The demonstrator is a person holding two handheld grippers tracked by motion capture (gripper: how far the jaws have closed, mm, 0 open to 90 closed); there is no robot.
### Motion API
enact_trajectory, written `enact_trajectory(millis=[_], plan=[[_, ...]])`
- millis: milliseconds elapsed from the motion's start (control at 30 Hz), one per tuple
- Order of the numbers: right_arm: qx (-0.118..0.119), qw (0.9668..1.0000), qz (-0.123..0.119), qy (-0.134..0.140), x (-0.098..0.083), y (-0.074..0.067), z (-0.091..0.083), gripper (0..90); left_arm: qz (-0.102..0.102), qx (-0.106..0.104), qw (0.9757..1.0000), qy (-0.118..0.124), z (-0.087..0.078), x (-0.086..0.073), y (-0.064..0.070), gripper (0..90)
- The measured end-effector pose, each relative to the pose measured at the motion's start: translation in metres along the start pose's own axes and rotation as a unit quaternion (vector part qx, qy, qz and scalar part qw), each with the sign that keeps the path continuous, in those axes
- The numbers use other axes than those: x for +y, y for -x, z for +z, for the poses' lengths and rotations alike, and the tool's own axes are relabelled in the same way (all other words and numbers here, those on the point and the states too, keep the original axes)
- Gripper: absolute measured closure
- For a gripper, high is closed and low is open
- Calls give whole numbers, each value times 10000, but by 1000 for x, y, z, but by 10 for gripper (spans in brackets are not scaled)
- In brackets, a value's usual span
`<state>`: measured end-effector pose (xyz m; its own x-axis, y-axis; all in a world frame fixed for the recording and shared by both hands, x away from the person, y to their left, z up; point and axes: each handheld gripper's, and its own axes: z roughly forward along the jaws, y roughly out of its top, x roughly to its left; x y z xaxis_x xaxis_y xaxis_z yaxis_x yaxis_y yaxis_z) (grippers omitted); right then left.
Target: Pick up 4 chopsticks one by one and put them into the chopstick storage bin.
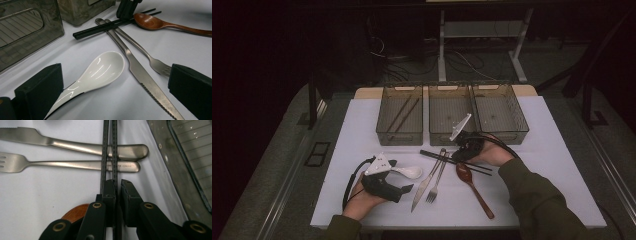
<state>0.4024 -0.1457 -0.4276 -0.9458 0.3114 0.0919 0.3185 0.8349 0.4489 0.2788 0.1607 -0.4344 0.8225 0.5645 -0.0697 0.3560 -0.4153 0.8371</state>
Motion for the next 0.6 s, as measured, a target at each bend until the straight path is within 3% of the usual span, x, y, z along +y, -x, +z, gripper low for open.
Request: enact_trajectory(millis=[300,600], plan=[[-106,9997,-123,-200,5,-2,2,839,14,-7,10000,-3,0,0,0,0],[-179,9994,-189,-228,6,-4,2,850,11,-7,10000,-2,0,0,0,0]])
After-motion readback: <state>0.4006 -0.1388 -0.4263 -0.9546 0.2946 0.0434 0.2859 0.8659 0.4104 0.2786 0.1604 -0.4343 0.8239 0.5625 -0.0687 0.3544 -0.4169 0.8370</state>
